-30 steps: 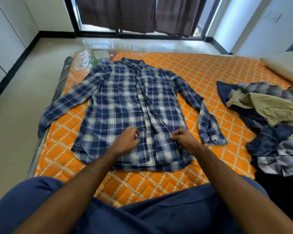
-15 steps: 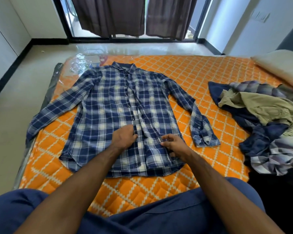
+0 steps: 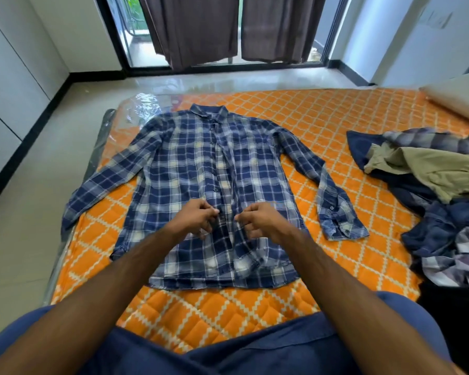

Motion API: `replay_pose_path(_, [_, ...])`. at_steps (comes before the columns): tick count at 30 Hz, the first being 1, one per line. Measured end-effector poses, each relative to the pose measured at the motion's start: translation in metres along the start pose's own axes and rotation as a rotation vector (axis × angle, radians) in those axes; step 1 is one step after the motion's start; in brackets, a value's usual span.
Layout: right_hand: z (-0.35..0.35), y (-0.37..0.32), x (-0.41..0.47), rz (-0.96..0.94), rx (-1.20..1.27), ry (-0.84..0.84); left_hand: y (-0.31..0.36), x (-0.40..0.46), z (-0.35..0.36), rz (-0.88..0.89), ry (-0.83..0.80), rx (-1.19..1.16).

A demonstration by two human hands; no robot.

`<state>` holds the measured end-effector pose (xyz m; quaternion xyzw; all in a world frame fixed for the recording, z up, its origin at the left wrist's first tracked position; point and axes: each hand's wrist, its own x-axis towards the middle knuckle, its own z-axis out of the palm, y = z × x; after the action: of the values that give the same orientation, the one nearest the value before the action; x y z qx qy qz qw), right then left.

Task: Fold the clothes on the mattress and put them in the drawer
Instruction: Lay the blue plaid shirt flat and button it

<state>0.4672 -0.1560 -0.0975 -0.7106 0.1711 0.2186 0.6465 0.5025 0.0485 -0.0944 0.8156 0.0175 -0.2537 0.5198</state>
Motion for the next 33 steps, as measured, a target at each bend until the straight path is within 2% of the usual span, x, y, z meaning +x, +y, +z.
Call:
replay_pose_path(3, [0.024, -0.004, 0.001, -0.029, -0.036, 0.025, -0.007, -0.003, -0.003, 0.017, -0.002, -0.028])
replay_pose_path(8, [0.046, 0.003, 0.020, -0.111, -0.131, 0.231, -0.020, 0.006, 0.001, 0.006, -0.044, -0.012])
replay_pose_path(11, [0.050, 0.010, 0.032, -0.181, -0.234, 0.297, -0.020, 0.012, 0.001, 0.008, -0.083, 0.000])
replay_pose_path(18, [0.046, 0.031, 0.034, -0.287, -0.272, 0.264, -0.031, 0.020, 0.008, 0.018, -0.064, 0.042])
replay_pose_path(27, [0.035, 0.044, 0.036, -0.268, -0.075, 0.146, -0.033, 0.027, 0.017, -0.008, -0.031, 0.060])
replay_pose_path(33, [0.035, 0.049, 0.044, -0.273, -0.112, 0.129, -0.030, 0.031, 0.011, -0.047, -0.057, 0.021])
